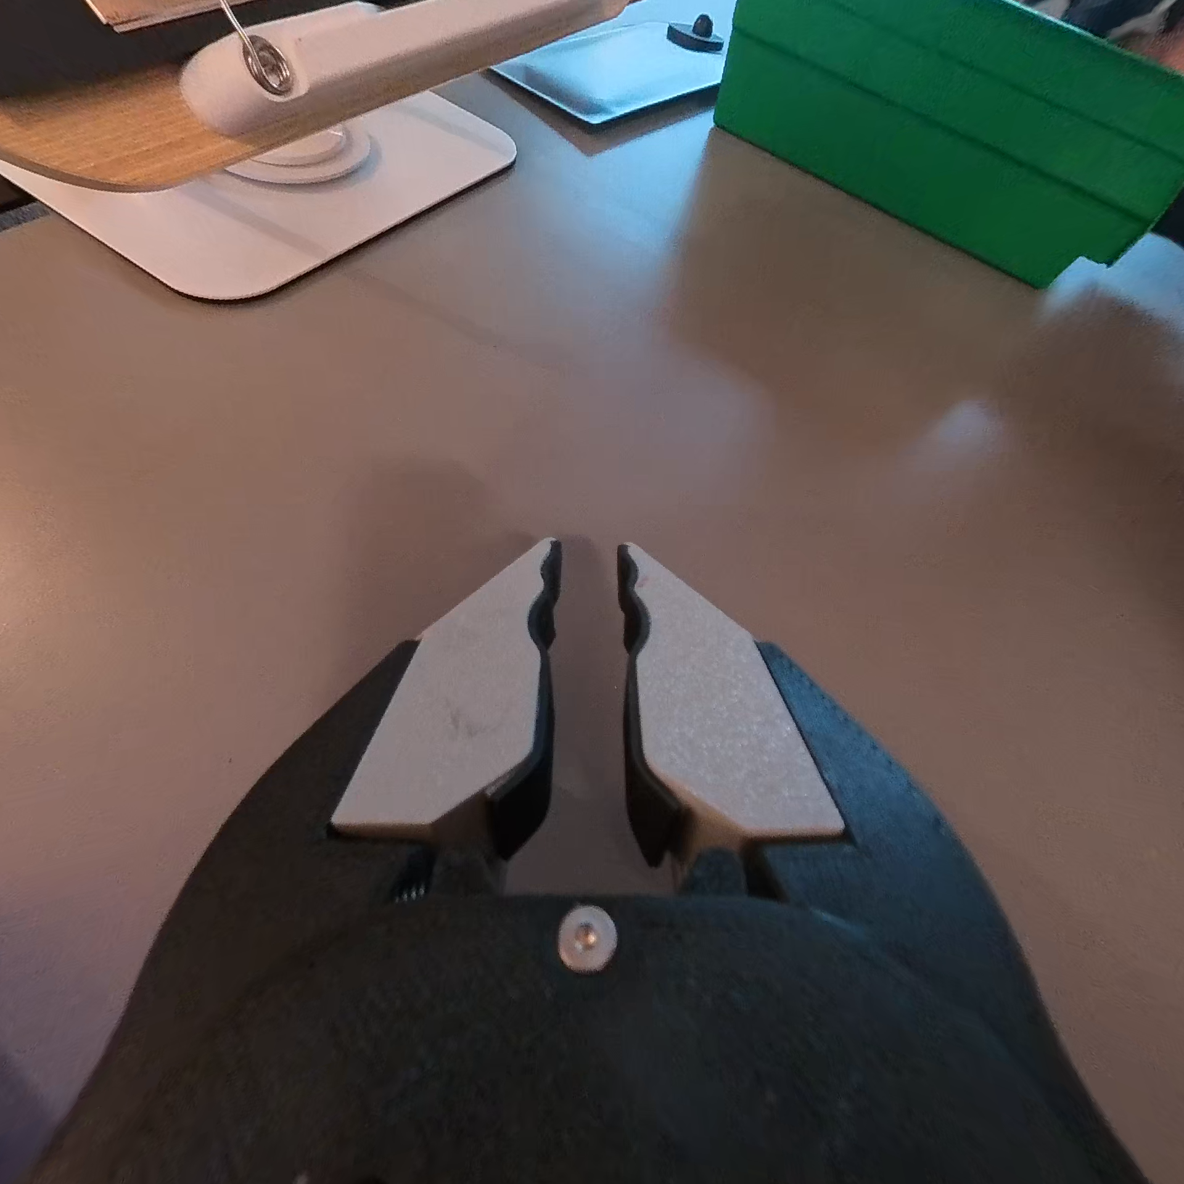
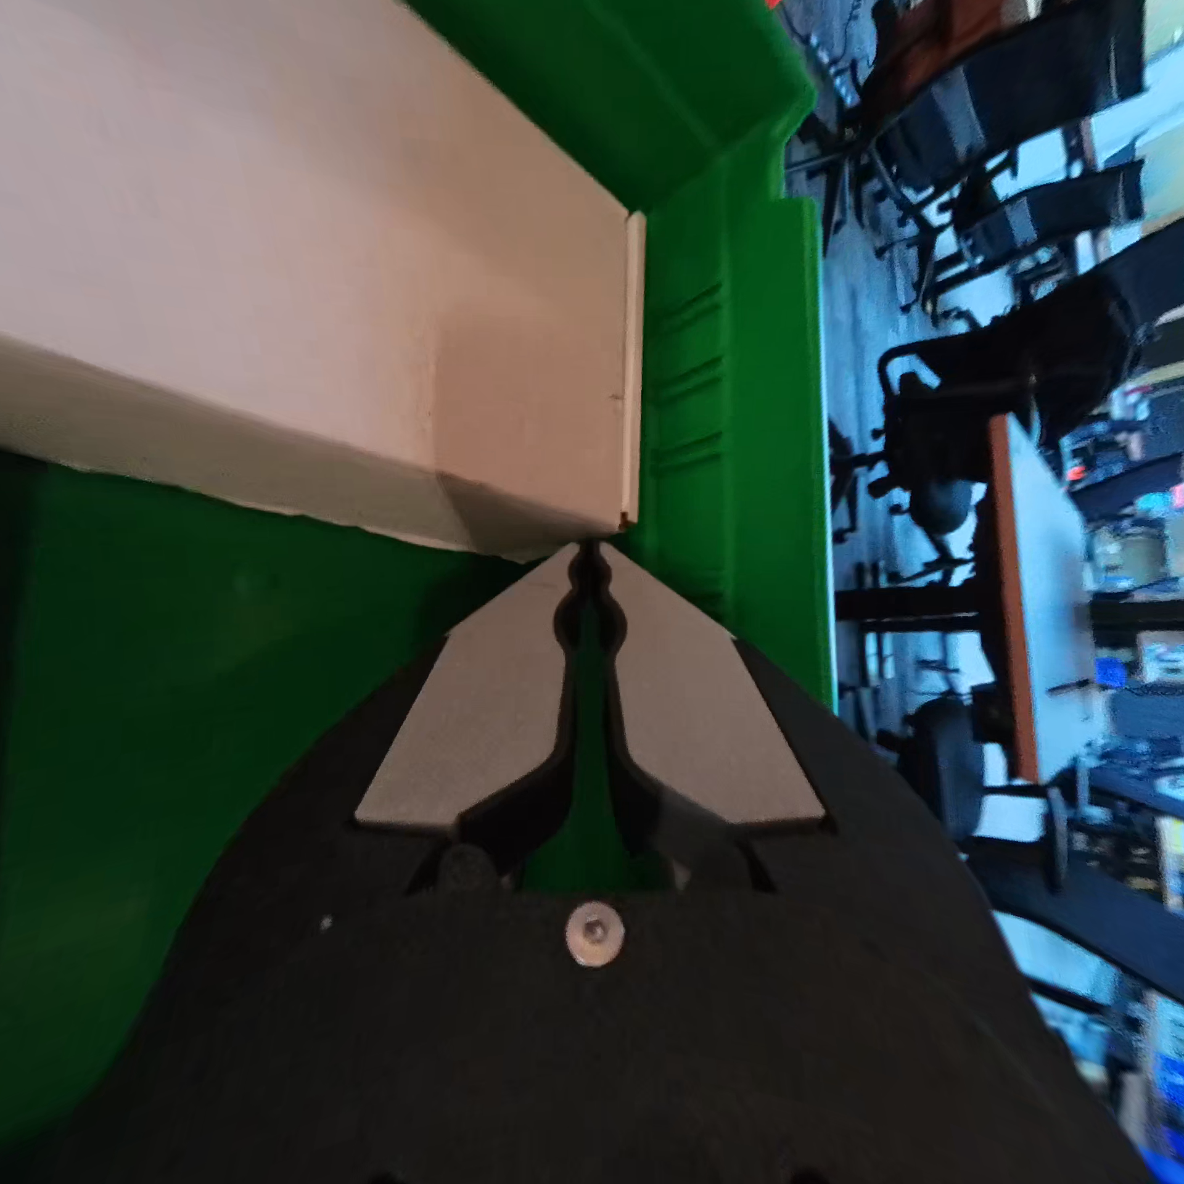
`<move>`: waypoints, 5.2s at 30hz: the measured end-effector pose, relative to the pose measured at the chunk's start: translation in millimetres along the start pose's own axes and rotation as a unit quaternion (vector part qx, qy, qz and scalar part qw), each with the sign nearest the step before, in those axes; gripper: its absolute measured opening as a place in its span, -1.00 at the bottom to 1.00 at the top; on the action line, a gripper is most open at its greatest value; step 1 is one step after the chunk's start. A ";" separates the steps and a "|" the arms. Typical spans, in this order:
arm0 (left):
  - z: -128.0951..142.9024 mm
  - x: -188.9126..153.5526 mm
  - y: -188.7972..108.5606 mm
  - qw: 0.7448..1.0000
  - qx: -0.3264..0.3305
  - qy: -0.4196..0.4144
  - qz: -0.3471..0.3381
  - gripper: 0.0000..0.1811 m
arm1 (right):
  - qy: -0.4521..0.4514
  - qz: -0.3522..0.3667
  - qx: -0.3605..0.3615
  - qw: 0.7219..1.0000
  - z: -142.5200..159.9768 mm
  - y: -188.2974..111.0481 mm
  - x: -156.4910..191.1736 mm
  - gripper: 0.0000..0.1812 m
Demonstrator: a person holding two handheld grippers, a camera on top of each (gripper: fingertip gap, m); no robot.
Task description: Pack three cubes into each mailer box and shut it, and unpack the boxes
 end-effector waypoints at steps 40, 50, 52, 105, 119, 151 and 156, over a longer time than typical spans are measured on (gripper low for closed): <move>-5.8 5.7 2.1 0.997 -0.021 0.026 -0.063 -0.43 | 0.058 -0.413 -0.388 0.822 -237.7 -211.7 276.2 -0.24; -10.5 10.6 -1.4 0.995 -0.047 0.022 -0.086 -0.40 | 0.029 -0.420 -0.379 0.824 -226.3 -208.1 288.2 -0.22; -10.8 11.0 -2.0 0.995 -0.049 0.021 -0.088 -0.41 | 0.028 -0.422 -0.378 0.824 -226.0 -208.3 288.6 -0.23; -11.8 -25.9 1.4 0.986 -0.096 0.076 -0.109 -0.48 | 0.071 -0.418 -0.384 0.820 -215.5 -228.4 292.5 -0.28; -8.2 -42.9 4.0 0.991 -0.084 0.072 -0.077 -0.34 | 0.023 -0.448 -0.390 0.804 -233.8 -224.9 304.5 -0.20; 40.3 203.6 -193.5 0.825 0.414 0.279 -0.266 0.10 | -0.032 -0.414 -0.419 0.807 -236.8 -235.9 315.4 -0.25; 38.0 209.6 -186.1 0.807 0.415 0.323 -0.269 0.10 | -0.035 -0.411 -0.421 0.808 -236.4 -236.6 315.7 -0.27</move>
Point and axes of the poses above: each gripper's, where its closed fingertips meet, y out along the fingers, z out of its underside, x = y × z across the jaws, the point moved 5 cm from there along -y, back along the fingers, and after that the axes turned 8 degrees about -y, right-handed, at the moved point
